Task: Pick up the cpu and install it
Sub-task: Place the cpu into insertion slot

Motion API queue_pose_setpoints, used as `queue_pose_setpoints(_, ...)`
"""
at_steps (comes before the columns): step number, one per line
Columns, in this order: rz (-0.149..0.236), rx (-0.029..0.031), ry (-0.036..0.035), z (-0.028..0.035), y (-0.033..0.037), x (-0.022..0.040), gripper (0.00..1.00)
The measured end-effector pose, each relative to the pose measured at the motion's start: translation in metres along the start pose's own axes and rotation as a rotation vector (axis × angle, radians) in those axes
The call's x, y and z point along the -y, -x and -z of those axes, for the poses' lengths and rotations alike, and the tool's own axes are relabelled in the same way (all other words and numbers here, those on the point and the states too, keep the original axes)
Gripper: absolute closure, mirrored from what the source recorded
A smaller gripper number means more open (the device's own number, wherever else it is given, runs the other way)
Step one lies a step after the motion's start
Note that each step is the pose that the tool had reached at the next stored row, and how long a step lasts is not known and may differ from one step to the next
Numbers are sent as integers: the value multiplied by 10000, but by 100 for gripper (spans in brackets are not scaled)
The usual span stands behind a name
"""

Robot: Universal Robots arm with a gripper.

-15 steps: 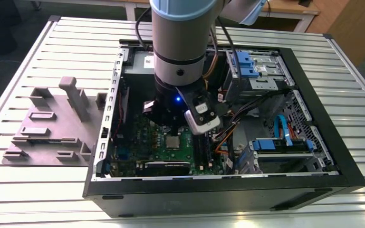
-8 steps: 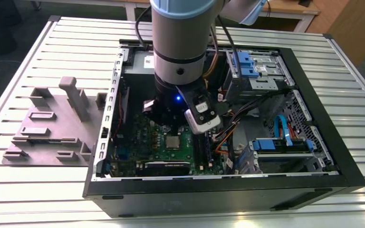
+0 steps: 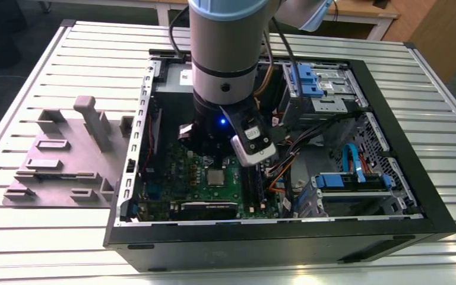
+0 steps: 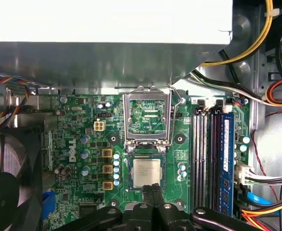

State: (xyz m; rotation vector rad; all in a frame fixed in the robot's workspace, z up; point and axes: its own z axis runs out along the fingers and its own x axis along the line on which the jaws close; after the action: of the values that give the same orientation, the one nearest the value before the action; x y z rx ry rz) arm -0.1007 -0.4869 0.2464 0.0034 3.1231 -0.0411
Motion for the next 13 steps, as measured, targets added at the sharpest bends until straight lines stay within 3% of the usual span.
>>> queue_pose_setpoints(13, 0, 0, 0, 40, 1, 1, 90)
